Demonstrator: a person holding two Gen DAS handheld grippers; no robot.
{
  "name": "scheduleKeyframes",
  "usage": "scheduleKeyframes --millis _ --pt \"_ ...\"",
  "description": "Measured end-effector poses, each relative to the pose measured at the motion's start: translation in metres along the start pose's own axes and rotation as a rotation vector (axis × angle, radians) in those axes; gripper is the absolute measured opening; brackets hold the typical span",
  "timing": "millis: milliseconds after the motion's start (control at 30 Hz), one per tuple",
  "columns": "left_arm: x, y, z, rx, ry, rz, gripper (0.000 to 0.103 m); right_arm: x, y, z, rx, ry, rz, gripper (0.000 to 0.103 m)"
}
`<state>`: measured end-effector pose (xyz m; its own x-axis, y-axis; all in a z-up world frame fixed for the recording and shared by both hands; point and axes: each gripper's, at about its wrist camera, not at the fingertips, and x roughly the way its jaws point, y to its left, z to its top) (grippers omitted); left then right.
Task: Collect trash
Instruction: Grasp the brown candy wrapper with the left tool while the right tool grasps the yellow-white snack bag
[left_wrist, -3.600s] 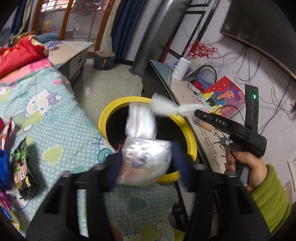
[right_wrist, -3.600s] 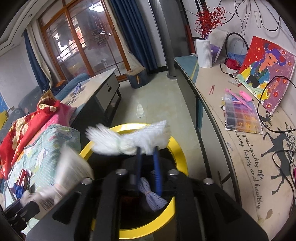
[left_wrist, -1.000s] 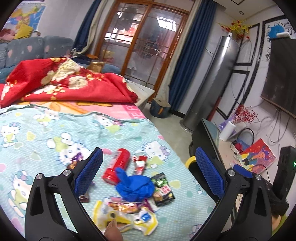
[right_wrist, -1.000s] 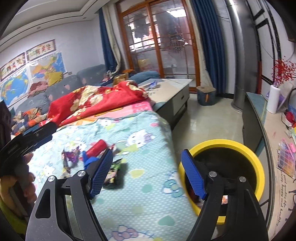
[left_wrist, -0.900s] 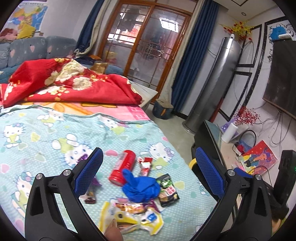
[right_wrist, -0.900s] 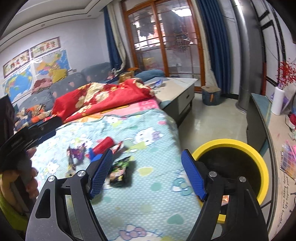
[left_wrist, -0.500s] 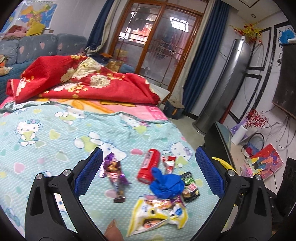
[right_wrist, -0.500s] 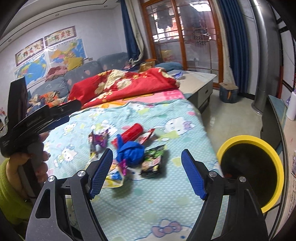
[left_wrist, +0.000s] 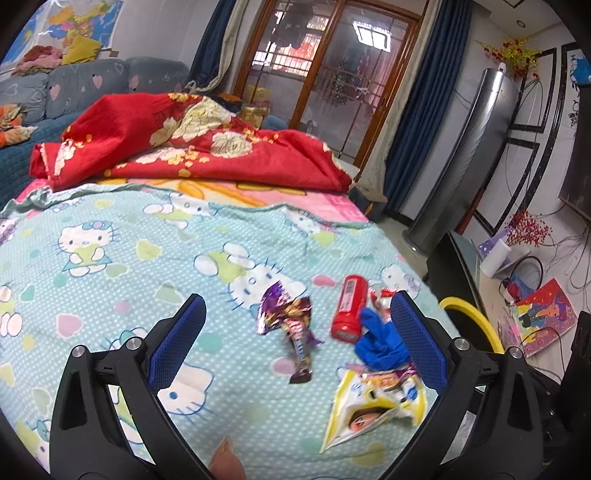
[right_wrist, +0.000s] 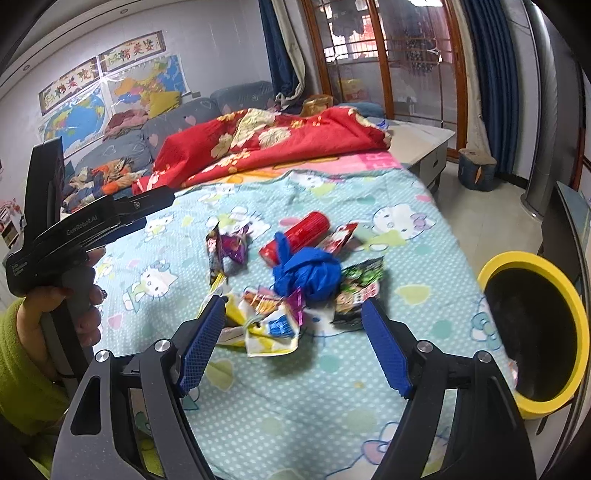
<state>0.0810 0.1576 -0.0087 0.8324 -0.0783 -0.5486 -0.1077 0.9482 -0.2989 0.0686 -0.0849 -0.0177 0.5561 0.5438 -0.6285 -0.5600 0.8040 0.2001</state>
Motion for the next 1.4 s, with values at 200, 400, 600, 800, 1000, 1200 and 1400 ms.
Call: scheduleKeyframes --millis 200,400,600,800,1000,1200,1400 --pt "0.014 0.011 -0.01 -0.025 0.052 -0.009 0.086 0.016 0.005 -0.008 0.009 0.04 0.007 0.074" --pt "0.032 0.004 -0.024 -0.005 0.119 -0.05 0.073 0.036 -0.003 -0.013 0.078 0.098 0.028 0.074" --pt "0.048 -0.002 -0.034 0.012 0.169 -0.067 0.062 0.053 -0.01 -0.019 0.134 0.153 0.088 0.061" --pt "0.062 -0.003 -0.041 0.006 0.216 -0.074 0.055 0.053 -0.011 -0.024 0.15 0.178 0.146 0.038" --pt "0.067 0.001 -0.043 -0.007 0.24 -0.079 0.033 0.044 -0.007 -0.026 0.12 0.174 0.148 0.036" --pt "0.067 0.0 -0.044 -0.004 0.249 -0.083 0.012 0.033 0.0 -0.025 0.073 0.154 0.156 0.036" --pt "0.061 -0.002 -0.041 0.012 0.231 -0.084 0.01 0.025 0.008 -0.02 0.027 0.122 0.145 0.035"
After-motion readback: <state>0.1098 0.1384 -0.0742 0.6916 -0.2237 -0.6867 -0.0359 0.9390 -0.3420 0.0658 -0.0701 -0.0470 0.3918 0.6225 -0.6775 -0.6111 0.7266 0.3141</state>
